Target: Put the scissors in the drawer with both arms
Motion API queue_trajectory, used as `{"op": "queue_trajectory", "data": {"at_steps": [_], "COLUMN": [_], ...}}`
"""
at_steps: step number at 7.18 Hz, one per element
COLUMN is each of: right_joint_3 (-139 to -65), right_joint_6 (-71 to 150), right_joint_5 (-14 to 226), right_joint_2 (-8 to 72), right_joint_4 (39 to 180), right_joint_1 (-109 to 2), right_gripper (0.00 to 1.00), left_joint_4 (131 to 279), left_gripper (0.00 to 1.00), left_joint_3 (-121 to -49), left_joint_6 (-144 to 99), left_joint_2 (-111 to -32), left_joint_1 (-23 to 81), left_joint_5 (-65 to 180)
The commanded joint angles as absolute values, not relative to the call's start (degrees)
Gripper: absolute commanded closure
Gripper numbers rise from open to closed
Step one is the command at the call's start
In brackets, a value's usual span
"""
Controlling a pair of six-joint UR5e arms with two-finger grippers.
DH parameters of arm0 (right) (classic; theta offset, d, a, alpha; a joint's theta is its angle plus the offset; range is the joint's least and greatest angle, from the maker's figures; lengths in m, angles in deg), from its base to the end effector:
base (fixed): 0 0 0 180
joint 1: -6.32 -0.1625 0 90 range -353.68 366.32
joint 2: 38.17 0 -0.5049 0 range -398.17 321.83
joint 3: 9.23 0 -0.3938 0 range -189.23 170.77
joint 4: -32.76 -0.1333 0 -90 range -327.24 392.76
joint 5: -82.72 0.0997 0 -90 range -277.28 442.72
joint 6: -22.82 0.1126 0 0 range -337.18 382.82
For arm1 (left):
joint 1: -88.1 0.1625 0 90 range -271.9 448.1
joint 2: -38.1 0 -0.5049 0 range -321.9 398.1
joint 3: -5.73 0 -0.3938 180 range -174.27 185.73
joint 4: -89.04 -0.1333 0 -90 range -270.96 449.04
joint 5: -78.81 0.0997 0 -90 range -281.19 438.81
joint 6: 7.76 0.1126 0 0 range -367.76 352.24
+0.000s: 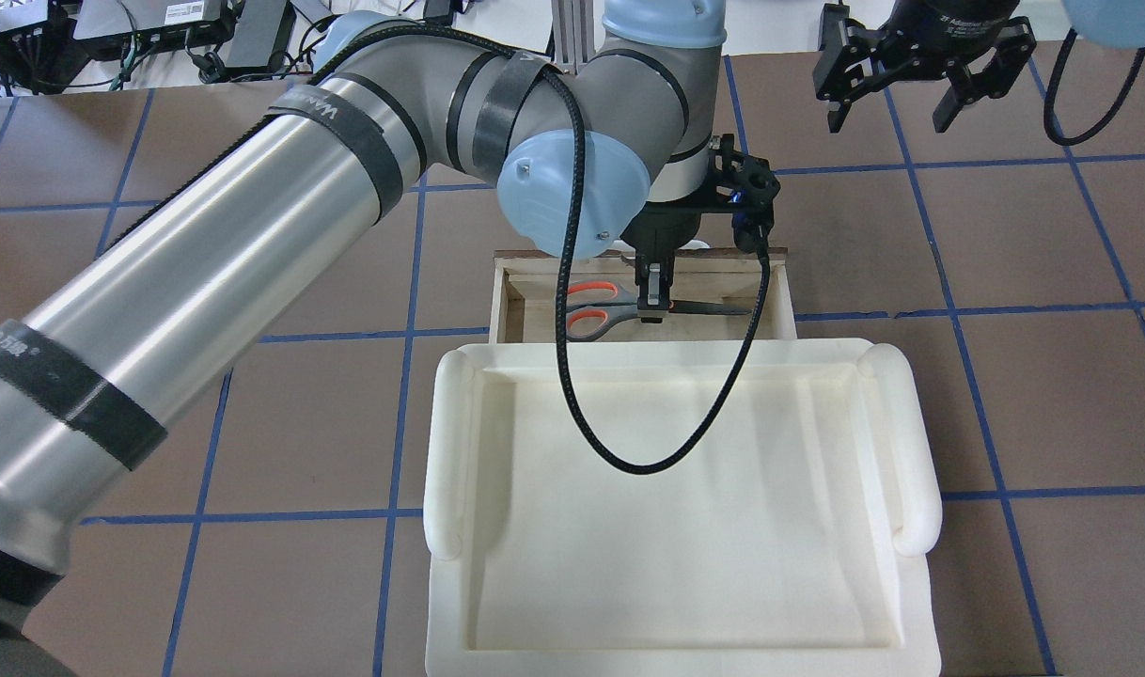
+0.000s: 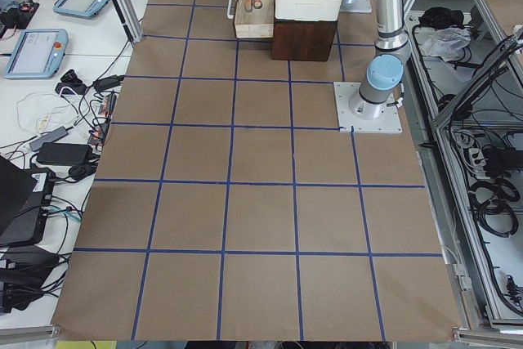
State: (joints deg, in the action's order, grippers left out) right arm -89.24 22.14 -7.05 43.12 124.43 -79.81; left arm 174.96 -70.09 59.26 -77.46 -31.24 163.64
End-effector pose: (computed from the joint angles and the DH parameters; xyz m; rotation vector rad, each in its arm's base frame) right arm 0.0946 -0.5832 0.5631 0.0872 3.1374 -0.0810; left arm -0.4624 -0.5299 0.4164 -2.2389 -2.0149 -0.1379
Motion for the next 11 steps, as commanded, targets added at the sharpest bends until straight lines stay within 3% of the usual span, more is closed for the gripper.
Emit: {"op": "queue_trajectory", "data": {"at_steps": [1, 3, 4, 5, 6, 11], "right_joint_3": [-89.21, -89.29, -89.3, -89.3, -89.3, -89.56], "right_joint_6": [22.29, 22.73, 22.82, 22.91, 22.91, 23.09], "right_joint_5": [-7.01, -6.84, -6.58, -6.49, -6.48, -7.28], "right_joint_2": [43.12, 43.04, 43.12, 43.13, 43.13, 43.48], "right_joint_4": [124.34, 124.25, 124.25, 124.25, 124.25, 124.08], "right_joint_1": [-79.72, -79.72, -79.72, -79.72, -79.72, -79.72], "right_gripper": [0.0, 0.0, 0.0, 0.0, 0.0, 0.0], "left_joint_4": [175.34, 175.34, 175.43, 175.43, 175.17, 170.1], "left_gripper": [0.91, 0.91, 0.78, 0.14, 0.0, 0.0], "left_joint_3": [-71.61, -71.62, -71.71, -71.88, -72.32, -71.53], "left_joint_6": [59.39, 59.3, 58.69, 58.34, 58.6, 58.17], "left_joint_2": [-77.48, -77.3, -77.21, -77.47, -77.39, -73.36], "left_joint_1": [-31.34, -31.43, -31.51, -31.51, -31.51, -29.68], "left_joint_5": [163.54, 163.54, 163.62, 163.54, 163.71, 163.62]}}
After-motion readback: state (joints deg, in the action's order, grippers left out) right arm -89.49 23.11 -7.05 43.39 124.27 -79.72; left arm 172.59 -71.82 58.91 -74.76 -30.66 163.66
